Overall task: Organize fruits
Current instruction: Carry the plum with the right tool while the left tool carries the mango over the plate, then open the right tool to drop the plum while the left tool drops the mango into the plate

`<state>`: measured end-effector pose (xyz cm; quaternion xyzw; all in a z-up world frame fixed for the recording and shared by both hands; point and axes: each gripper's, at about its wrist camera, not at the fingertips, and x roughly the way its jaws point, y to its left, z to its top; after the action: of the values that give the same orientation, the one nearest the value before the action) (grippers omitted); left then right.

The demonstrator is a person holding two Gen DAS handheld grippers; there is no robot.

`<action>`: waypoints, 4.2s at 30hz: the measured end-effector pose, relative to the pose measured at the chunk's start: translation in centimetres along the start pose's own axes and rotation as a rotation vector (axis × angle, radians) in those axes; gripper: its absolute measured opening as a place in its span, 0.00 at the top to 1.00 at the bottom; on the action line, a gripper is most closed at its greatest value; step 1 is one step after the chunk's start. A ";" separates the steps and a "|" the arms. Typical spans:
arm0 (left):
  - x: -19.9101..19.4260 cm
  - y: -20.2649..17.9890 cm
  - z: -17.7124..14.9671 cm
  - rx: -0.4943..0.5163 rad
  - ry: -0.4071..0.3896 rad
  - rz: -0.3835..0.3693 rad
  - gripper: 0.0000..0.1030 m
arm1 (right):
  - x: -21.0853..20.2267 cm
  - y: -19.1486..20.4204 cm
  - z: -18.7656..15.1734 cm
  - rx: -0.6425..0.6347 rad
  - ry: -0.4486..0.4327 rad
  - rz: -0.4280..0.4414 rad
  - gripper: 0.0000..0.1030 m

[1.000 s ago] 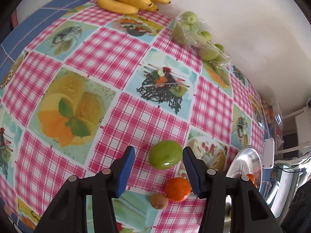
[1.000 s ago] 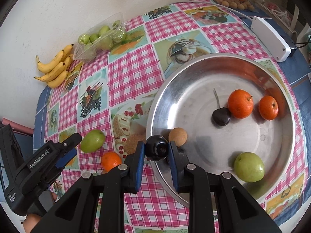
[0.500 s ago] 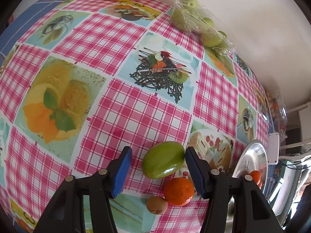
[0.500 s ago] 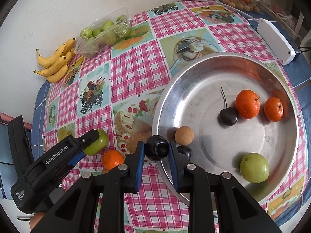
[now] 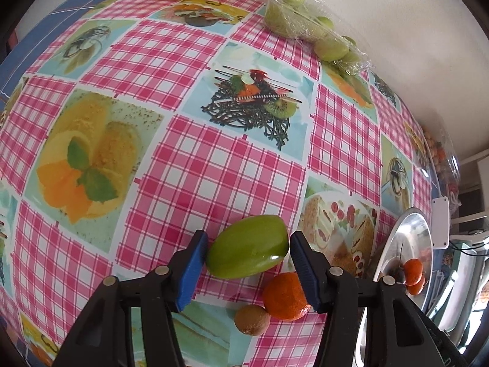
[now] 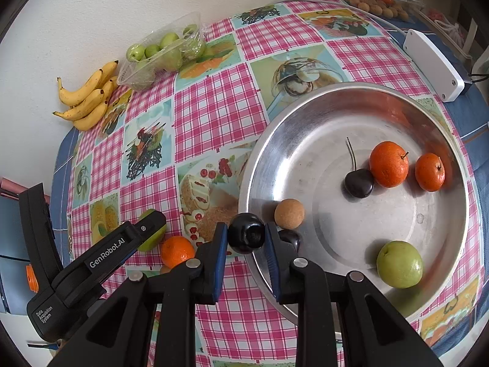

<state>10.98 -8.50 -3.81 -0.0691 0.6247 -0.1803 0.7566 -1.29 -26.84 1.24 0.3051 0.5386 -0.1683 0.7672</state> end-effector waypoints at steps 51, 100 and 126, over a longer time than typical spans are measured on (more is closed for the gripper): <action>-2.1 0.7 -0.4 -0.024 0.024 -0.100 0.50 | -0.8 0.1 0.0 0.008 -0.016 0.017 0.75; -0.2 -14.5 -9.8 0.387 0.124 -0.109 0.50 | -3.1 -13.6 -0.5 0.305 0.011 -0.076 0.75; -3.8 -11.3 -6.5 0.300 0.008 -0.022 0.18 | -3.5 -11.4 -0.2 0.229 -0.007 -0.083 0.31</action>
<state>1.97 -16.83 2.00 0.0385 0.5930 -0.2804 0.7538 -9.40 -35.61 1.22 0.3677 0.5253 -0.2613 0.7215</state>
